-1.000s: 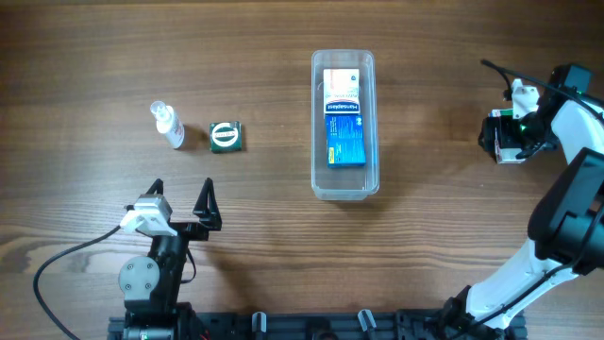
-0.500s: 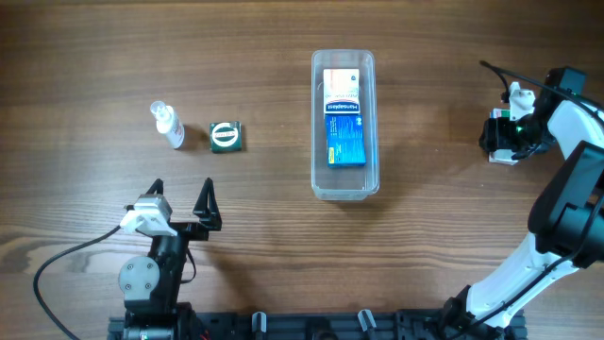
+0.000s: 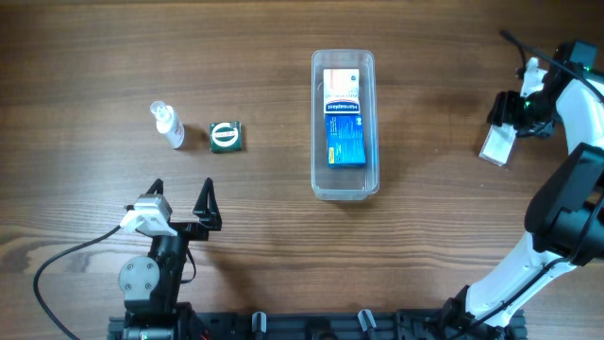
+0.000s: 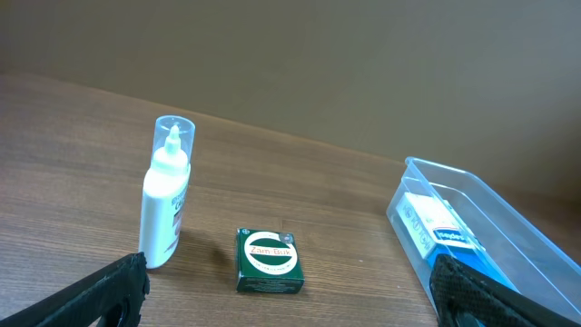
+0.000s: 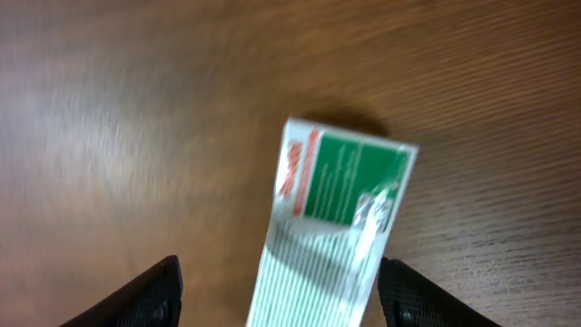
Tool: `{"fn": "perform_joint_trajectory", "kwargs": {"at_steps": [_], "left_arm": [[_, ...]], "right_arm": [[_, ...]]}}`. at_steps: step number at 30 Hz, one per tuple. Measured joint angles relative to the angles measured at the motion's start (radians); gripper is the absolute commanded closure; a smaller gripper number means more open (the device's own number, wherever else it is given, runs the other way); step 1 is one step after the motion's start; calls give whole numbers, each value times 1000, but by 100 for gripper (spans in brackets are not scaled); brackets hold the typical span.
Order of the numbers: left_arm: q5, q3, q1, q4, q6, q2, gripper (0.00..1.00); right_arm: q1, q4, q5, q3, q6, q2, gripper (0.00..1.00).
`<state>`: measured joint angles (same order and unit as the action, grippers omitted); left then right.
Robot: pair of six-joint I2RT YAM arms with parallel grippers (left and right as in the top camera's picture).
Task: Pack container
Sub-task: 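Move the right gripper to the Panadol box and grasp it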
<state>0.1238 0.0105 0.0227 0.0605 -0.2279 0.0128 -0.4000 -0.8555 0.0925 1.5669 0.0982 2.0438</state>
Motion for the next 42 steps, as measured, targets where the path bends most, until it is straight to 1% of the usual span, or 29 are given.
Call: {"fn": "perform_joint_trajectory", "kwargs": {"at_steps": [3,4,7,11,13,14,16,20,30,34,39,42], "left_arm": [[0,0,0,0,0,0,0],[0,0,0,0,0,0,0],[0,0,0,0,0,0,0],[0,0,0,0,0,0,0],[0,0,0,0,0,0,0],[0,0,0,0,0,0,0],[0,0,0,0,0,0,0],[0,0,0,0,0,0,0],[0,0,0,0,0,0,0],[0,0,0,0,0,0,0],[0,0,0,0,0,0,0],[0,0,0,0,0,0,0]], "right_arm": [[0,34,-8,-20,-97,0,29],[0,39,-18,-31,-126,0,27],[0,79,-49,-91,-183,0,26],[0,135,-74,-172,-225,0,26],[0,145,-76,-185,-237,0,27],[0,148,-76,-186,-238,0,30],[0,157,-77,-187,-248,0,39],[0,159,-79,-187,-259,0,44],[0,159,-77,-187,-267,0,45],[0,158,-40,-187,-266,-20,46],[6,154,57,-187,-251,-133,47],[44,143,100,-187,-250,-236,49]]}}
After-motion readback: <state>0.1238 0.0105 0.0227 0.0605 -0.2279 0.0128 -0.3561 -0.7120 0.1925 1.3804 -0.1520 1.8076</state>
